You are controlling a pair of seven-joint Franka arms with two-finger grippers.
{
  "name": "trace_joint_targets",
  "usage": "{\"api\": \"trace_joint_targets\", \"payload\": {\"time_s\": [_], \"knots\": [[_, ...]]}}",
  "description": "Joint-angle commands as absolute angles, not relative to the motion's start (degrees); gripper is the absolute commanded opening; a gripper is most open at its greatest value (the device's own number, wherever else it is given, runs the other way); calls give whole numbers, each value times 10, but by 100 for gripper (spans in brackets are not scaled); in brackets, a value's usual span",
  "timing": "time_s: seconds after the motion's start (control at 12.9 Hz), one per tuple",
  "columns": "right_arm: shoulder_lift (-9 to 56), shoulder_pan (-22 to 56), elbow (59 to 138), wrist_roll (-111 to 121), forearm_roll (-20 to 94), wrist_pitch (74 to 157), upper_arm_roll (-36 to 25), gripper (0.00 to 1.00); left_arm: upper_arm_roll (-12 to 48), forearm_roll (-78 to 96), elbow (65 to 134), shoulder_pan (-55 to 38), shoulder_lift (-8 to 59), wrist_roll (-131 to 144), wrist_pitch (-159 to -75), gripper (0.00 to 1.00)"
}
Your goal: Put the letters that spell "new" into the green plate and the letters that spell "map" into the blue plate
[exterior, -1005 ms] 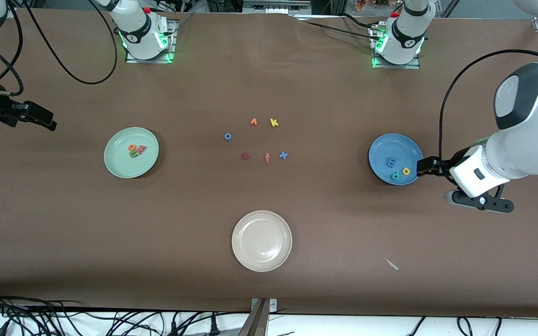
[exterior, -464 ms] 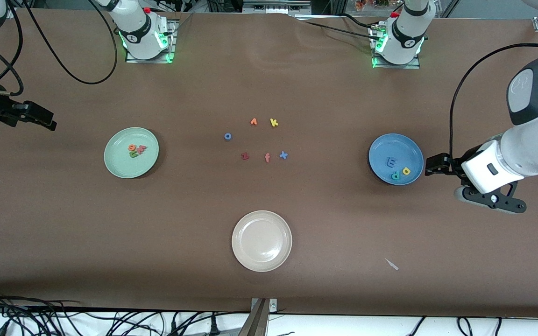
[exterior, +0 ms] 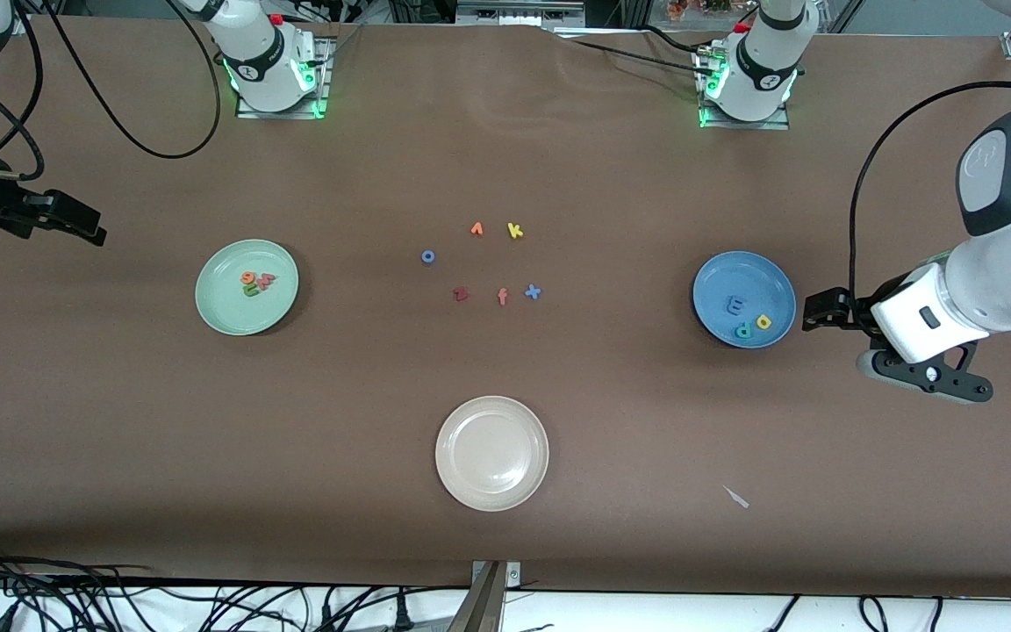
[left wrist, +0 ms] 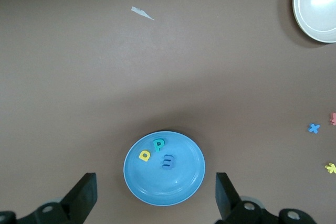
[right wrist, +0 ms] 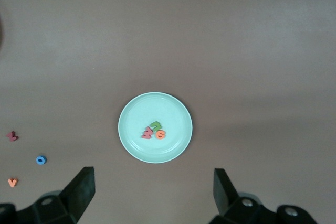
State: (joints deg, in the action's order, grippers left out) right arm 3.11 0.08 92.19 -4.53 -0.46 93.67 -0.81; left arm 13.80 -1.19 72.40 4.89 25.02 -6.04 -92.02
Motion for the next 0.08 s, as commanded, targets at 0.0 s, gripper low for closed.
{"api": "trace_joint_targets", "payload": {"time_s": [0.0], "knots": [[27, -1, 918, -51, -2, 928, -6, 100, 127, -2, 721, 41, 243, -76, -917, 99]]}}
